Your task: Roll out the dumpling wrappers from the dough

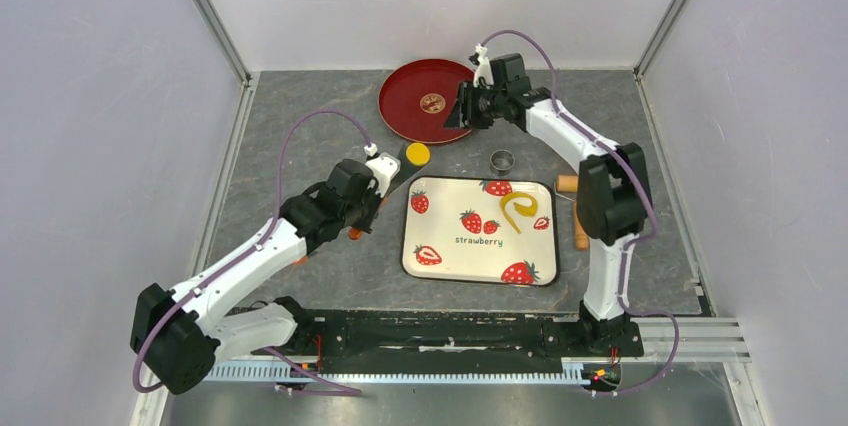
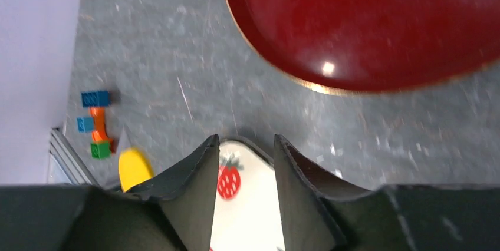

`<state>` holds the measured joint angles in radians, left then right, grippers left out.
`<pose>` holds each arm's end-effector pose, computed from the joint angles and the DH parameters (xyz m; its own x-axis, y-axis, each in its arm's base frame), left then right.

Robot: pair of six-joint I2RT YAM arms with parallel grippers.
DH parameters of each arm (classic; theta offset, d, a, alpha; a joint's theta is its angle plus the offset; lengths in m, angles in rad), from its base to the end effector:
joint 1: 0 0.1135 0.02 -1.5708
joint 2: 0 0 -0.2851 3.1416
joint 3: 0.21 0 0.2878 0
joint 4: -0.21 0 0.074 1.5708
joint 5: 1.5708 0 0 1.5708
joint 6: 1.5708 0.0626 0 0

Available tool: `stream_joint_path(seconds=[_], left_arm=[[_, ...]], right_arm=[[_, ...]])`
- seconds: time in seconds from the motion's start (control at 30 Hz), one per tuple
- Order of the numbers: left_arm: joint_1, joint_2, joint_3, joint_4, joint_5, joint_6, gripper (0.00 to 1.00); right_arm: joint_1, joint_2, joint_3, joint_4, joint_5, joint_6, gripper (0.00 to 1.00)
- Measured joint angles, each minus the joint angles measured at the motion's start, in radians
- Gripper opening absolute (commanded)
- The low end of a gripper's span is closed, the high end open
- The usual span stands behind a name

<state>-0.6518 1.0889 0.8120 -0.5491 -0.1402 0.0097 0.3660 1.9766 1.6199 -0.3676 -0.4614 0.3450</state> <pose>0.2177 -0.1551 0.2469 -0.5794 0.4542 -0.6768 0.5310 0.8403 0.1093 0.4706 0.2102 0.2472 -0.7959 0.0193 -0.6051 -0.3853 0.7548 0.5309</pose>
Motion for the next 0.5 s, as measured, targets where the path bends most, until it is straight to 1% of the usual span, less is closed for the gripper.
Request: stream_joint_path(seconds=[0.1,0.2,0.23,0.4,0.5], left_arm=[[0.001,-0.01,0.0,0.0,0.001,0.0,0.02],[0.002,-0.024,0.0,0.0,0.004,-0.001,0.02],[0.002,-0.03,0.0,0.0,0.007,-0.003,0.02],[0.003,-0.072,-0.002,0.002,0.021,-0.028,0.02],[0.003,-0.092,-0.005,0.005,0.029,-0.048,0.02]], right_arm=[[0.006,0.114,0.108,0.045,-0.013,0.058,0.26],[0.011,0.227,0.208,0.076,-0.016,0.11,0.1],[0.012,0.258,0.235,0.081,-0.014,0.124,0.07],[0.014,0.404,0.339,0.084,0.033,0.178,0.02],[0.014,0.48,0.398,0.045,0.079,0.177,0.01]])
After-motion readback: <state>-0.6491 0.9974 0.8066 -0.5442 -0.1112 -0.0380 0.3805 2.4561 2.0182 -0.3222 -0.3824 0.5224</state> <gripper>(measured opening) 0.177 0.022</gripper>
